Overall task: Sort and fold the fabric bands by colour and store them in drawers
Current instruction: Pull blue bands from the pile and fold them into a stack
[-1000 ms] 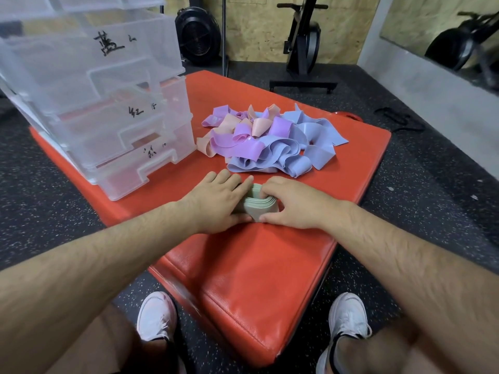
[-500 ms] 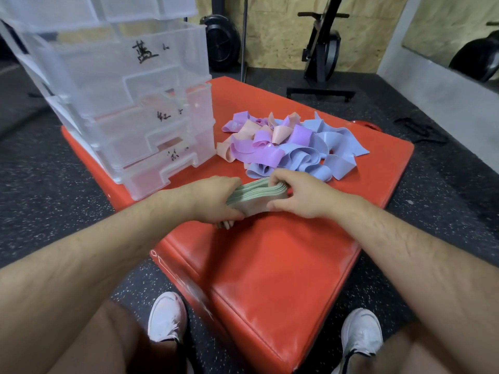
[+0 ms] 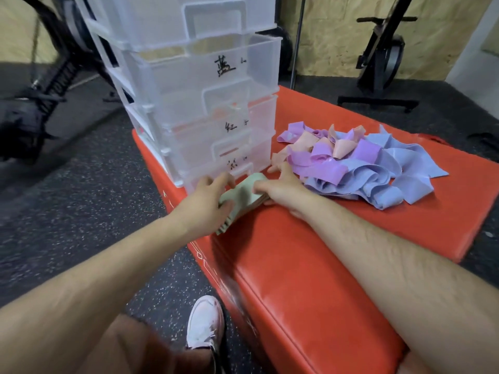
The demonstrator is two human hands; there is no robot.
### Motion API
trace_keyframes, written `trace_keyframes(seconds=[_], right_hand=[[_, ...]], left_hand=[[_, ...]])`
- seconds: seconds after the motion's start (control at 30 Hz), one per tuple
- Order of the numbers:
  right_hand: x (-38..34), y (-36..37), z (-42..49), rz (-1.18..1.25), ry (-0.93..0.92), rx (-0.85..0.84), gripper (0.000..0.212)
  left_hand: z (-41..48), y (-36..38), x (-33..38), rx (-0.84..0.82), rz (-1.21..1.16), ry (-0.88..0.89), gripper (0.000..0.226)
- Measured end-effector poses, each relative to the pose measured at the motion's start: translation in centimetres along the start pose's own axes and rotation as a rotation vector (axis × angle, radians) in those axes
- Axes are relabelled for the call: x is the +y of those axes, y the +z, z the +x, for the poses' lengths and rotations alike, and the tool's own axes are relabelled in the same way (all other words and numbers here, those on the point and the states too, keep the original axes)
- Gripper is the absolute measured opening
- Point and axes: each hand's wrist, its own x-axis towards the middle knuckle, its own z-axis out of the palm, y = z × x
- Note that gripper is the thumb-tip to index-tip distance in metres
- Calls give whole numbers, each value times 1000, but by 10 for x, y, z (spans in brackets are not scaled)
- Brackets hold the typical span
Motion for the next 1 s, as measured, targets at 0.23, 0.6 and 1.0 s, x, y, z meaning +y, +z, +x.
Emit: trace_keyframes(seconds=[0.23,0.6,1.0], right_hand=[[8,2,18,-369,-263,42,43],[23,-9,11,-918,-732,41,25],[17,-54,-26,-963,-635,19,41]], left_hand=[[17,15,-4,39,229,51,32],[25,22,-7,104,500,240,31],[39,29,49,114,511,306,48]])
